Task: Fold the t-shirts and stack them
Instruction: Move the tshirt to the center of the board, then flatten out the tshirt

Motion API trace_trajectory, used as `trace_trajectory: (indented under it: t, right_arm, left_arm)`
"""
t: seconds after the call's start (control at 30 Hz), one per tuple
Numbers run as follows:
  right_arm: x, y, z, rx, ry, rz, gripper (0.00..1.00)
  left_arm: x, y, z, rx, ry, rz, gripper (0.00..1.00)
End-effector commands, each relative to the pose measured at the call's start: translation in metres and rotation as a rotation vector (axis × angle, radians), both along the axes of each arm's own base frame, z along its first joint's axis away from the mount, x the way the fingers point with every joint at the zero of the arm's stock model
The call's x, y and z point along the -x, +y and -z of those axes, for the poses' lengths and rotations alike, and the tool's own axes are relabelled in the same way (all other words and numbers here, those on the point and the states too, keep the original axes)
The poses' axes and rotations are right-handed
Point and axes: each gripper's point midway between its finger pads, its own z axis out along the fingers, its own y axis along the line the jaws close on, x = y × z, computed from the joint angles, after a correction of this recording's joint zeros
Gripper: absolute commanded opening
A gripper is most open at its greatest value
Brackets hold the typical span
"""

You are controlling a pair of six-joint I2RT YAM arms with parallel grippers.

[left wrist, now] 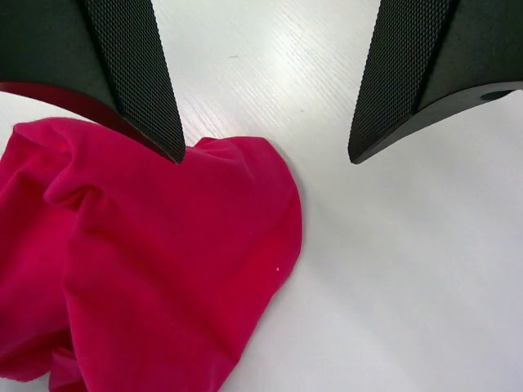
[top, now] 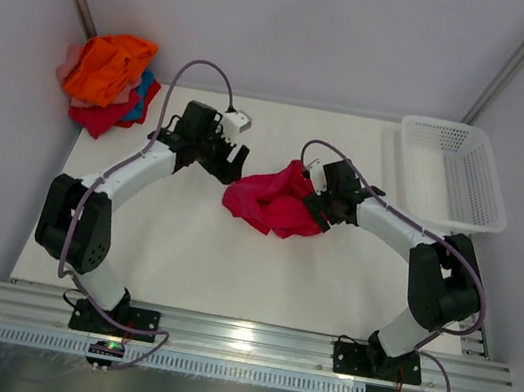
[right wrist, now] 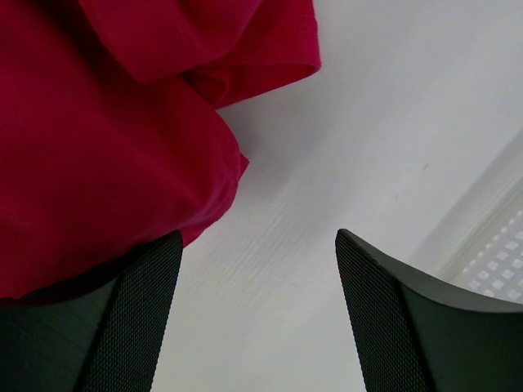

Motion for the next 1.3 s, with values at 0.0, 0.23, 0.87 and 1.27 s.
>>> trace_trajectory:
  t: [0.0, 0.23, 0.87, 1.27]
  right_arm:
    - [0.008, 0.021, 0.004, -0.107, 0.058, -0.022, 0.8]
    - [0.024, 0.047, 0.01, -0.214, 0.184, -0.099, 0.87]
    - [0.038, 0.097, -0.022, -0.445, 0.298, -0.241, 0.03]
    - [-0.004, 0.091, -0.16, -0.442, -0.076, -0.266, 0.03]
  left_arm:
    - [0.009, -0.007, -0.025, 0.068, -0.004, 0.04, 0.85]
    - [0.023, -0.019, -0.01, 0.117, 0.079, 0.112, 0.86]
    - [0.029, -0.029, 0.007, 0.15, 0.166, 0.143, 0.85]
    - [0.028, -0.027, 0.003, 0.144, 0.147, 0.142, 0.87]
